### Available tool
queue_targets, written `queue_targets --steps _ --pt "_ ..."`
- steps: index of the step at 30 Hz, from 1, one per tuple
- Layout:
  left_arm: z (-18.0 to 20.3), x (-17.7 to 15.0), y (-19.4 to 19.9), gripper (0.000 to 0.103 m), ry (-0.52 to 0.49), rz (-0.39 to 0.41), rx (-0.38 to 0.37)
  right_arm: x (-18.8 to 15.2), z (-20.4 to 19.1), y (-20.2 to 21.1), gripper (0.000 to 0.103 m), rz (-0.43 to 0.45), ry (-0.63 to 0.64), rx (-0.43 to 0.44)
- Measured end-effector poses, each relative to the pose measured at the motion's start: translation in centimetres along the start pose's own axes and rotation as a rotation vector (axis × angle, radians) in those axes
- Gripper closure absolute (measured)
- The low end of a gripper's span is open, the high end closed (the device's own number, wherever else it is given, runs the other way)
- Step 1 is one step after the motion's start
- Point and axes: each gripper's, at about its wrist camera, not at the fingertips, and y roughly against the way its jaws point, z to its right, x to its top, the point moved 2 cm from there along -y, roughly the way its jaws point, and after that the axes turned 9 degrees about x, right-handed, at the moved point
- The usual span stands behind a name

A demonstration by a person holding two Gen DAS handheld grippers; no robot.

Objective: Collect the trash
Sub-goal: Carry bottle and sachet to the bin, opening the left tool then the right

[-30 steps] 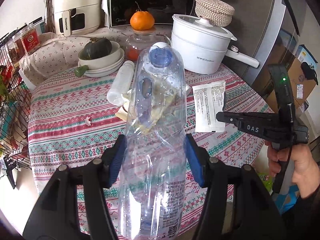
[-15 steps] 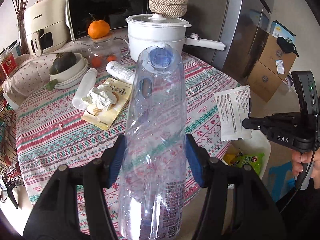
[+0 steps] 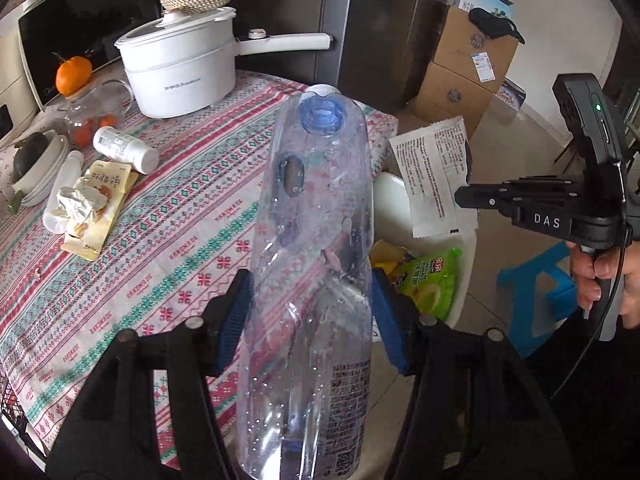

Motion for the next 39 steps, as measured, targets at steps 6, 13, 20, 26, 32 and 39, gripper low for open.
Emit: queue_targets --steps 6,13,20,26,32,39 --pt "6.1 -0.8 -2.7 0.042 -0.148 -0.133 -0.103 -1.6 2.6 1.1 0.101 -0.013 -0.034 -0.070" --pt "10.2 -0.9 -7.6 0.042 -0.222 -0.235 -0.078 -2.9 5.2 1.2 0.101 -0.042 -0.067 -0.122" --pt "11.8 0.2 -9.9 0.041 -0.249 -0.213 -0.055 -3.3 7.0 1.2 0.101 -0.057 -0.104 -0.141" --pt "12.1 1.0 -8.7 0.025 -0.289 -0.122 -0.016 -3.2 7.9 1.5 0.101 -0.053 -0.124 -0.145" --pt "10.8 1.7 -6.4 0.022 -0.268 -0.083 0.010 -3.2 7.6 1.1 0.101 -0.064 -0.123 -0.141" --pt "8.1 1.2 -4.1 0.019 -0.213 -0.066 0.045 -3.1 7.0 -0.1 0.101 -0.097 -0.111 -0.149"
